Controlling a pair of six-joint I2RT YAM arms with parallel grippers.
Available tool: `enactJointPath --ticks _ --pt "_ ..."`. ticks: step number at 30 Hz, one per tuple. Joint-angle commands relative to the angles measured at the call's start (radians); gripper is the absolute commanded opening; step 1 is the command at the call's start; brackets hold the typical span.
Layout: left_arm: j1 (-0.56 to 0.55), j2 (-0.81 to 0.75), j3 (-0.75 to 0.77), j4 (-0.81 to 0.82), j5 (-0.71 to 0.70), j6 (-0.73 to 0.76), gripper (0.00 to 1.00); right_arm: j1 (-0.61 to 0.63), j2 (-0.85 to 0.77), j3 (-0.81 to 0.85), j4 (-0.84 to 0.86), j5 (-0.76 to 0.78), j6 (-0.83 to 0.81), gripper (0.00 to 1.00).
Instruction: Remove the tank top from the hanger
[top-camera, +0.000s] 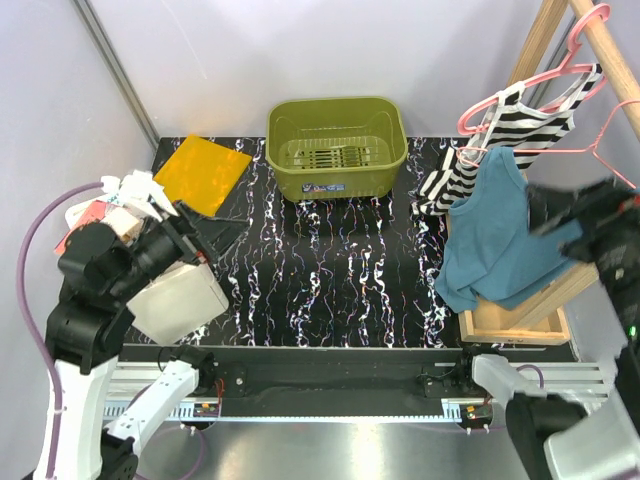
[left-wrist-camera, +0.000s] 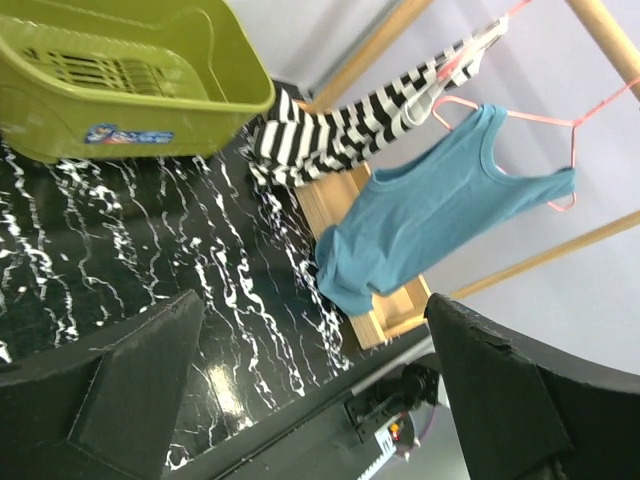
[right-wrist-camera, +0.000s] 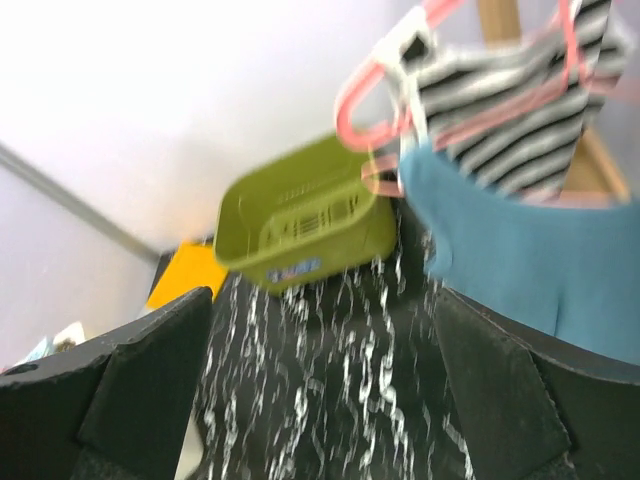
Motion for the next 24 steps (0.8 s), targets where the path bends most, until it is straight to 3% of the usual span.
enactJointPath --ticks 1,6,18,24 --pt "-0.004 0.088 0.059 0.040 0.120 0.040 0.99 0.008 0.162 0.150 -0.251 0.066 -0.061 1.00" --pt "-0.003 0.133 0.085 0.040 0.178 0.094 0.99 0.006 0.275 0.173 -0.254 0.127 -0.062 1.00" --pt "-0.004 0.150 0.050 0.041 0.173 0.098 0.99 0.006 0.450 0.164 -0.254 0.282 0.033 0.97" --pt "-0.004 0.167 0.056 0.040 0.170 0.098 0.99 0.046 0.447 0.069 -0.254 0.385 0.112 0.95"
